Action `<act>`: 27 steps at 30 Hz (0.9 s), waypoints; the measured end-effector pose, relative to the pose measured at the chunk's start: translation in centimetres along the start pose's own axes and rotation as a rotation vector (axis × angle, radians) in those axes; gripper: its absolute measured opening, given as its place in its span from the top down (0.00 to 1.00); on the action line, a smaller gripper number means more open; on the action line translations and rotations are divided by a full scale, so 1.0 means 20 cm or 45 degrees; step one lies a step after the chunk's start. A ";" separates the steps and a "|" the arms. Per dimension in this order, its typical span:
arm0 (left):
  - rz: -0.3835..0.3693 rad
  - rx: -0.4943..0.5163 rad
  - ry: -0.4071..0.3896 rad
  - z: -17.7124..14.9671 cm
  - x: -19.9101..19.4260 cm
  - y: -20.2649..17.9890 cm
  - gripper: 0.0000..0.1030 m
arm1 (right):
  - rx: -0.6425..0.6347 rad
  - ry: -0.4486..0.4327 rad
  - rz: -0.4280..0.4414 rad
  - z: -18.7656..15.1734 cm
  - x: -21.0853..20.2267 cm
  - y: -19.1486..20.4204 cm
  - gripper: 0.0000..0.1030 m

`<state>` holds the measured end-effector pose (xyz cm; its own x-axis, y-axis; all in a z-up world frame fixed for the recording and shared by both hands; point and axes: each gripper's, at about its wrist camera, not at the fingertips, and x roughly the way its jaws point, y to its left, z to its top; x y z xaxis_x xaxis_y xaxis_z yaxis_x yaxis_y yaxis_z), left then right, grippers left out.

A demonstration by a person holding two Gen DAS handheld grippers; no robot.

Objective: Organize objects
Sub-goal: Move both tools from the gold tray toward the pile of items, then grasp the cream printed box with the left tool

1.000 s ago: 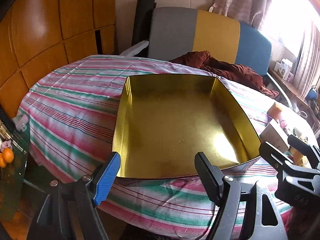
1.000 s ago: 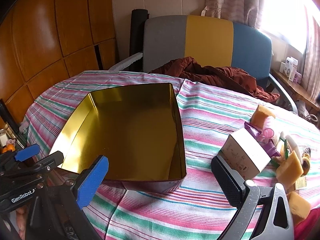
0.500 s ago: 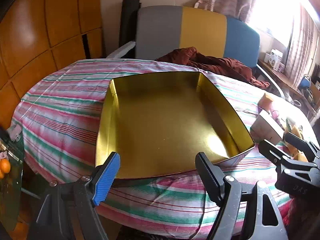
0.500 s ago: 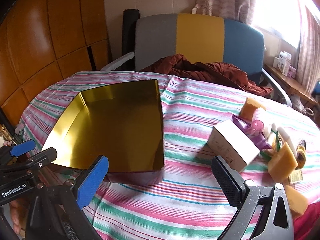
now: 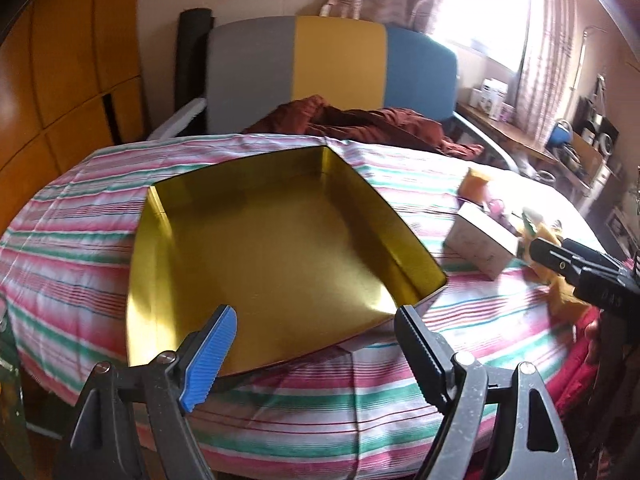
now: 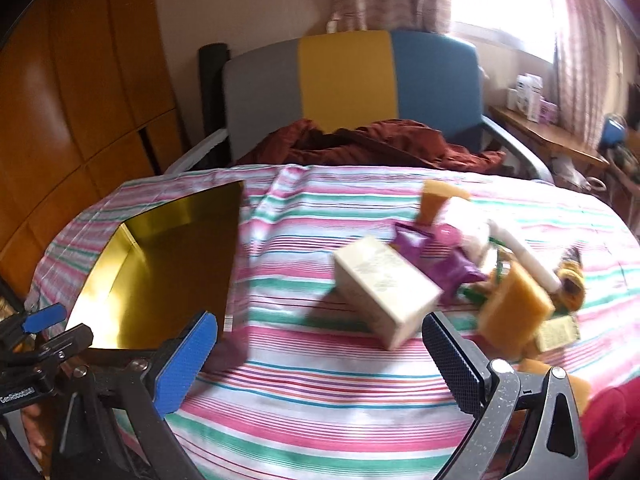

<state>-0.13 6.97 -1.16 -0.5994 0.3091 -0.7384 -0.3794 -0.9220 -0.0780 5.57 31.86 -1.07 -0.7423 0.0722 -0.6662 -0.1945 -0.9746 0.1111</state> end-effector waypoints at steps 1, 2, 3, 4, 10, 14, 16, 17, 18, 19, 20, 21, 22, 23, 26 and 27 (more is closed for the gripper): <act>-0.014 0.003 0.007 0.00 0.01 -0.01 0.20 | 0.006 0.005 -0.018 0.00 -0.02 -0.05 0.00; -0.031 0.010 0.013 0.01 0.01 -0.02 0.20 | 0.011 0.008 -0.035 0.00 -0.03 -0.08 0.00; -0.045 0.015 0.019 0.02 0.02 -0.03 0.20 | 0.015 0.008 -0.054 0.00 -0.04 -0.12 0.00; -0.063 0.017 0.029 0.03 0.03 -0.04 0.20 | 0.020 0.011 -0.082 0.01 -0.06 -0.17 0.00; -0.178 0.070 0.052 0.11 0.05 -0.18 0.20 | 0.098 -0.012 -0.239 0.07 -0.19 -0.47 0.00; -0.284 0.122 0.073 0.21 0.08 -0.34 0.20 | 0.163 -0.050 -0.325 0.10 -0.23 -0.64 0.00; -0.334 0.127 0.104 0.26 0.10 -0.40 0.20 | 0.221 -0.046 -0.329 0.10 -0.23 -0.71 0.00; -0.357 0.135 0.113 0.28 0.11 -0.45 0.20 | 0.270 -0.036 -0.301 0.10 -0.23 -0.75 0.00; -0.391 0.152 0.127 0.31 0.13 -0.51 0.20 | 0.315 -0.033 -0.266 0.10 -0.22 -0.78 0.00; -0.413 0.165 0.140 0.33 0.15 -0.56 0.20 | 0.363 -0.034 -0.223 0.09 -0.22 -0.82 0.00; -0.429 0.174 0.151 0.35 0.17 -0.60 0.20 | 0.419 -0.043 -0.182 0.08 -0.22 -0.86 0.00; -0.450 0.183 0.170 0.37 0.19 -0.66 0.20 | 0.473 -0.051 -0.146 0.07 -0.22 -0.89 0.00; -0.465 0.190 0.192 0.39 0.22 -0.70 0.20 | 0.540 -0.059 -0.112 0.04 -0.21 -0.92 0.00; -0.473 0.193 0.216 0.40 0.26 -0.74 0.20 | 0.614 -0.048 -0.096 0.02 -0.19 -0.96 0.00; -0.483 0.161 0.311 0.44 0.40 -0.83 0.20 | 0.727 -0.122 -0.050 -0.01 -0.24 -1.04 0.00; -0.463 0.154 0.338 0.45 0.46 -0.87 0.20 | 0.759 -0.135 -0.033 -0.02 -0.24 -1.06 0.00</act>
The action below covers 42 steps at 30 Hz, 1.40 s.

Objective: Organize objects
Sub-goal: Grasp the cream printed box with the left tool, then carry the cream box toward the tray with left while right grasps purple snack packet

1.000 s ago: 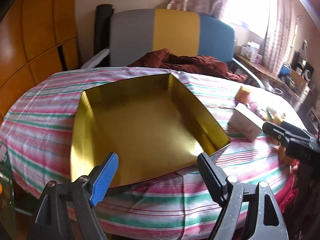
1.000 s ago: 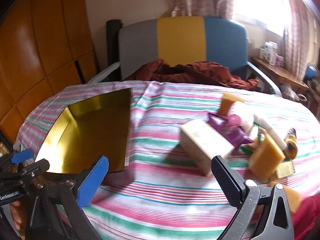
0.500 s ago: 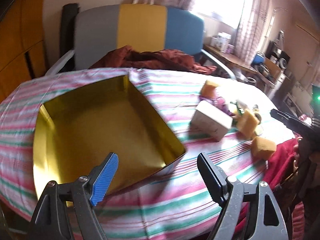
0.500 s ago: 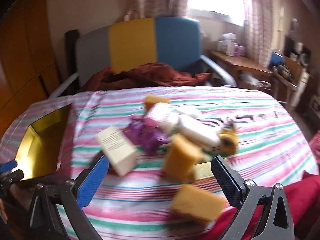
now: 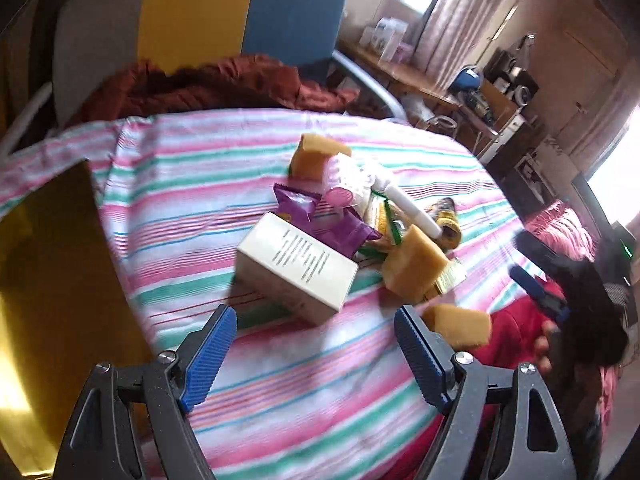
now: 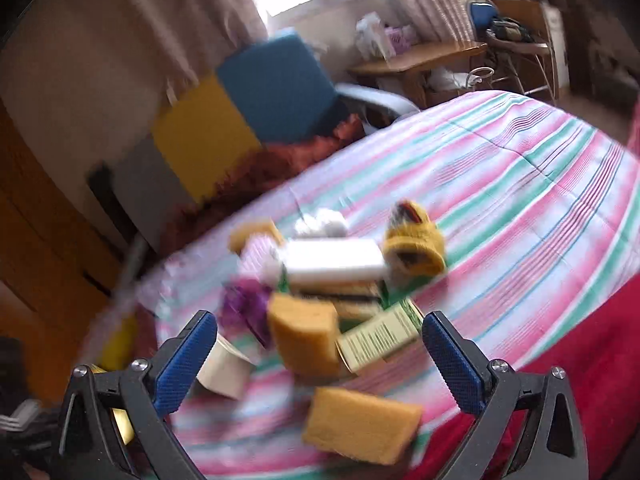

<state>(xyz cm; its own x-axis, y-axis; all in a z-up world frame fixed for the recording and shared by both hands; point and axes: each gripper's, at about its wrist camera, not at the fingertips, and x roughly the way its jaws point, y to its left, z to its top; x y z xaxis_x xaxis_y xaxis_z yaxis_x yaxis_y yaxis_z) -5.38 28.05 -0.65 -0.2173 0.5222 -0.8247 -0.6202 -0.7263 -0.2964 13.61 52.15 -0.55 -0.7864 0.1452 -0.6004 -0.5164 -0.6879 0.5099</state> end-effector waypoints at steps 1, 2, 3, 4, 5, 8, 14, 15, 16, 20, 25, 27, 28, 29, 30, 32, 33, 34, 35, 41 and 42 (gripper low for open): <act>0.015 -0.013 0.023 0.02 0.04 0.00 0.20 | 0.033 -0.001 -0.003 0.00 0.00 -0.02 0.00; 0.027 -0.035 0.046 0.04 0.10 0.00 0.20 | 0.059 -0.008 -0.001 0.00 0.00 -0.04 0.00; 0.038 -0.079 0.075 0.06 0.16 0.01 0.20 | 0.071 -0.018 0.014 0.00 -0.01 -0.05 0.00; 0.047 -0.102 0.085 0.07 0.20 0.02 0.19 | 0.079 -0.030 0.027 0.00 -0.02 -0.06 0.00; 0.063 -0.128 0.088 0.08 0.24 0.02 0.14 | 0.080 -0.035 0.028 0.00 -0.02 -0.06 0.00; 0.084 -0.215 0.128 0.11 0.34 0.05 0.09 | 0.067 -0.030 0.044 0.01 -0.02 -0.05 0.00; 0.124 -0.311 0.152 0.19 0.47 0.08 0.09 | 0.043 -0.027 0.053 0.01 -0.01 -0.04 0.00; 0.143 -0.304 0.160 0.20 0.50 0.08 0.09 | 0.042 -0.025 0.056 0.01 -0.01 -0.04 0.00; 0.162 -0.293 0.165 0.20 0.52 0.08 0.09 | 0.042 -0.023 0.057 0.01 -0.01 -0.04 0.00; 0.173 -0.214 0.180 0.16 0.55 0.07 0.18 | 0.047 -0.019 0.050 0.00 -0.01 -0.05 0.00; 0.168 -0.060 0.189 0.04 0.50 0.04 0.44 | 0.043 -0.003 0.028 0.01 0.01 -0.04 0.00; 0.161 0.030 0.176 -0.02 0.47 0.01 0.50 | 0.040 0.001 0.017 0.00 0.01 -0.04 0.00; 0.153 0.057 0.170 -0.05 0.45 0.00 0.50 | 0.039 0.002 0.011 0.00 0.01 -0.04 0.00; 0.148 0.079 0.165 -0.07 0.44 -0.01 0.51 | 0.039 0.004 0.006 0.00 0.01 -0.04 0.00; 0.141 0.108 0.156 -0.10 0.42 -0.02 0.51 | 0.039 0.006 0.000 0.00 0.01 -0.04 0.00; 0.130 0.122 0.143 -0.15 0.39 -0.02 0.51 | 0.032 0.013 -0.018 0.00 0.02 -0.04 0.00; 0.110 0.121 0.134 -0.17 0.36 -0.02 0.51 | 0.028 0.016 -0.026 0.00 0.02 -0.04 0.00; 0.098 0.125 0.124 -0.19 0.33 -0.02 0.51 | 0.024 0.018 -0.034 0.00 0.02 -0.03 0.00; 0.092 0.136 0.105 -0.20 0.30 -0.04 0.51 | 0.019 0.021 -0.044 0.00 0.03 -0.03 0.00; 0.076 0.197 -0.056 -0.26 0.05 -0.07 0.51 | -0.087 0.138 -0.113 -0.02 0.10 0.05 0.00; 0.070 0.189 -0.078 -0.27 0.00 -0.05 0.51 | -0.123 0.157 -0.126 -0.02 0.11 0.07 0.00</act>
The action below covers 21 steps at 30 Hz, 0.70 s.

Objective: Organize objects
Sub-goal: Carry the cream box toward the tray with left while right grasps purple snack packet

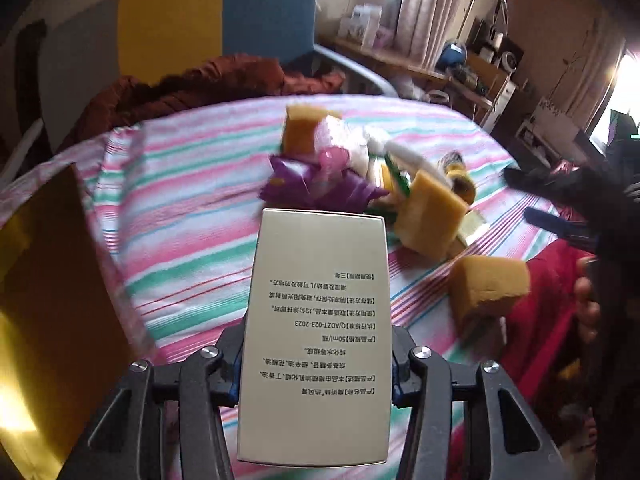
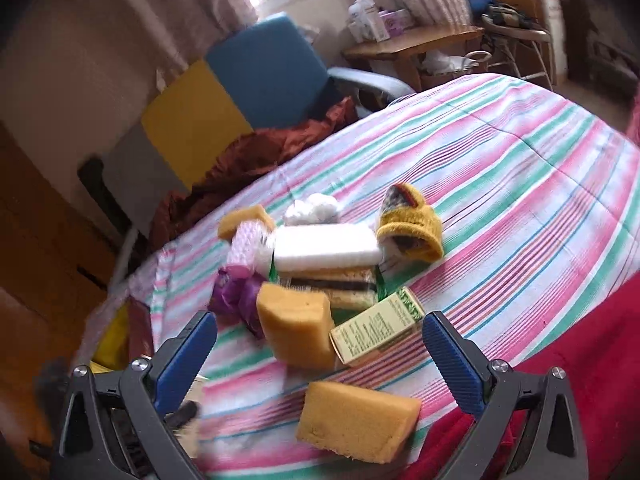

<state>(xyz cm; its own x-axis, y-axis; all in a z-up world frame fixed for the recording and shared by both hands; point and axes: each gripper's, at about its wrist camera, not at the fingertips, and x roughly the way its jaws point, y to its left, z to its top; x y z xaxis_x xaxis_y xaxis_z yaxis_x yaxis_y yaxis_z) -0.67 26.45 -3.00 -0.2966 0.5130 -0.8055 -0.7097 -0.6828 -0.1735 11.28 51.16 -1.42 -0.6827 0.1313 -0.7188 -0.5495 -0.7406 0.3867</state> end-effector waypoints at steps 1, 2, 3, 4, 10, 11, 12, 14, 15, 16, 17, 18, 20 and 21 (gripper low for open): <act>-0.002 -0.011 -0.019 0.01 -0.03 0.02 0.51 | -0.052 0.023 -0.018 -0.01 0.02 0.04 0.00; 0.003 -0.023 -0.042 -0.01 -0.08 0.05 0.50 | -0.087 0.040 -0.025 -0.01 0.03 0.07 0.00; 0.007 -0.033 -0.062 -0.01 -0.11 0.07 0.50 | -0.113 0.062 -0.020 -0.02 0.05 0.10 0.00; 0.008 -0.042 -0.077 -0.01 -0.14 0.08 0.50 | -0.130 0.093 0.006 -0.03 0.08 0.14 0.00; 0.030 -0.142 -0.164 -0.06 -0.32 0.24 0.50 | -0.292 0.195 0.112 -0.07 0.26 0.49 0.00; 0.035 -0.158 -0.170 -0.08 -0.34 0.26 0.50 | -0.309 0.204 0.114 -0.07 0.29 0.53 0.00; 0.041 -0.177 -0.176 -0.09 -0.36 0.29 0.50 | -0.323 0.216 0.113 -0.07 0.33 0.58 0.01; 0.053 -0.213 -0.187 -0.12 -0.39 0.35 0.50 | -0.348 0.241 0.092 -0.07 0.43 0.68 0.07; 0.059 -0.233 -0.191 -0.13 -0.41 0.38 0.50 | -0.356 0.254 0.069 -0.06 0.49 0.72 0.11; 0.063 -0.248 -0.193 -0.14 -0.42 0.40 0.50 | -0.356 0.265 0.049 -0.05 0.54 0.75 0.14; 0.066 -0.267 -0.196 -0.15 -0.44 0.43 0.50 | -0.347 0.275 0.026 -0.04 0.59 0.77 0.15; 0.071 -0.287 -0.200 -0.16 -0.45 0.46 0.50 | -0.329 0.285 0.002 -0.03 0.63 0.79 0.16; 0.079 -0.317 -0.208 -0.17 -0.48 0.50 0.50 | -0.278 0.292 -0.053 0.00 0.72 0.80 0.17; 0.083 -0.335 -0.214 -0.17 -0.49 0.53 0.50 | -0.256 0.293 -0.074 0.02 0.75 0.80 0.18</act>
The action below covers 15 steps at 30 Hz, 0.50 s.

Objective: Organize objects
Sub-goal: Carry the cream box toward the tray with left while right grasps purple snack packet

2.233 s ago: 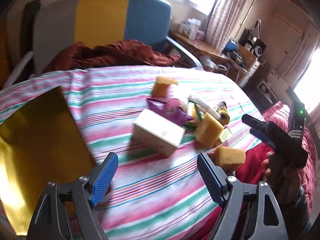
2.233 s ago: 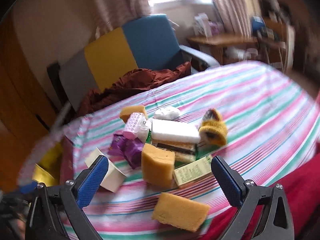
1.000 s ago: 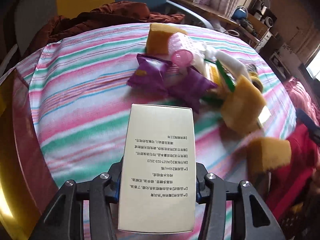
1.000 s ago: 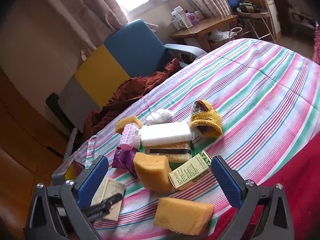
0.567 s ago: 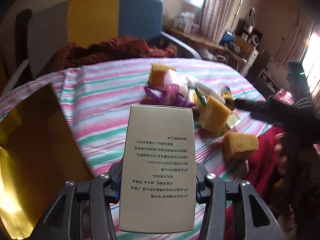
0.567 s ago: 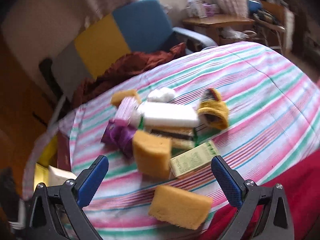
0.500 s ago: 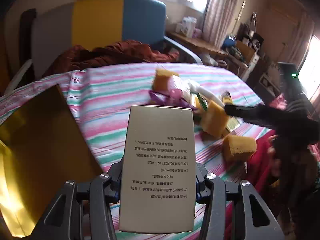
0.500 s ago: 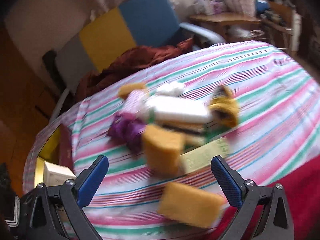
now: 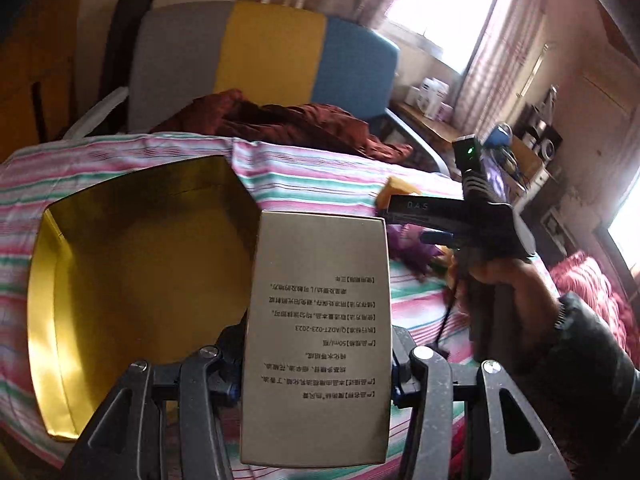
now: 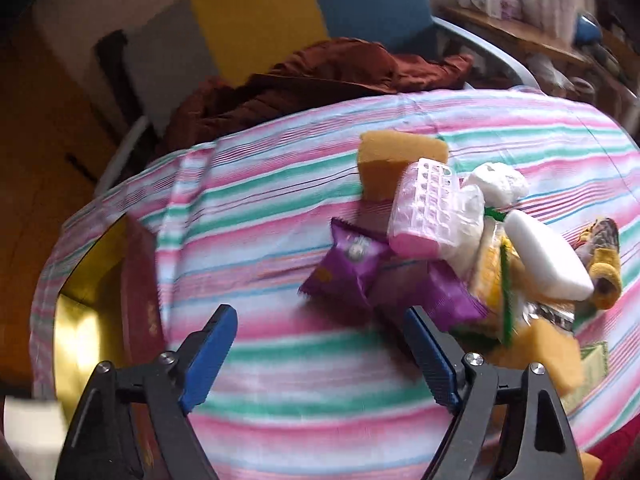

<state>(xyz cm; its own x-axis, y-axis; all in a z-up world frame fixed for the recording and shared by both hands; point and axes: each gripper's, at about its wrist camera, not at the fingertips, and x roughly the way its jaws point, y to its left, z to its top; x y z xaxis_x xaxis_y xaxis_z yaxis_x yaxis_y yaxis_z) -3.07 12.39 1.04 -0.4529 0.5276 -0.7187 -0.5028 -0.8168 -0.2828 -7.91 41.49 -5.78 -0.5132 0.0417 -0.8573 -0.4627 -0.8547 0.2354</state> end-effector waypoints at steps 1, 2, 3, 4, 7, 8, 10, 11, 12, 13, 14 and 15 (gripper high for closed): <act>0.003 -0.011 -0.003 0.00 -0.01 0.02 0.50 | 0.029 0.014 -0.024 0.02 0.04 0.00 0.20; 0.006 -0.022 -0.005 0.00 -0.01 0.04 0.50 | 0.043 0.027 -0.040 0.04 0.07 -0.01 0.21; 0.009 -0.037 -0.005 0.00 -0.02 0.06 0.50 | 0.053 0.040 -0.057 0.05 0.09 -0.01 0.23; 0.011 -0.048 -0.004 0.00 -0.02 0.08 0.50 | 0.064 0.053 -0.084 0.07 0.13 -0.01 0.27; 0.020 -0.073 -0.001 -0.01 -0.03 0.13 0.50 | 0.081 0.066 -0.131 0.10 0.19 -0.02 0.31; 0.024 -0.081 -0.001 -0.02 -0.03 0.15 0.50 | 0.073 0.070 -0.147 0.11 0.20 -0.01 0.34; 0.039 -0.106 -0.004 -0.03 -0.05 0.19 0.50 | 0.050 0.085 -0.168 0.12 0.23 -0.01 0.58; 0.047 -0.118 -0.006 -0.04 -0.05 0.22 0.50 | 0.046 0.090 -0.169 0.11 0.23 -0.01 0.59; 0.058 -0.133 -0.009 -0.05 -0.06 0.24 0.50 | 0.038 0.096 -0.162 0.10 0.23 -0.01 0.60; 0.070 -0.147 -0.012 -0.06 -0.07 0.26 0.50 | 0.028 0.100 -0.155 0.09 0.22 -0.01 0.60; 0.084 -0.160 -0.014 -0.07 -0.08 0.29 0.50 | 0.021 0.098 -0.134 0.08 0.21 -0.01 0.61; 0.099 -0.176 -0.019 -0.07 -0.09 0.32 0.50 | 0.018 0.093 -0.099 0.06 0.19 -0.01 0.61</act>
<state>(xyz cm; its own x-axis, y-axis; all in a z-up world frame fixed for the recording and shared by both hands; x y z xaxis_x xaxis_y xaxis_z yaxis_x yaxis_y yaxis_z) -4.30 5.86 -0.34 -0.4981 0.4639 -0.7326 -0.3598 -0.8793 -0.3122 -10.71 42.39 -8.53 -0.4214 0.0689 -0.9043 -0.5096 -0.8428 0.1733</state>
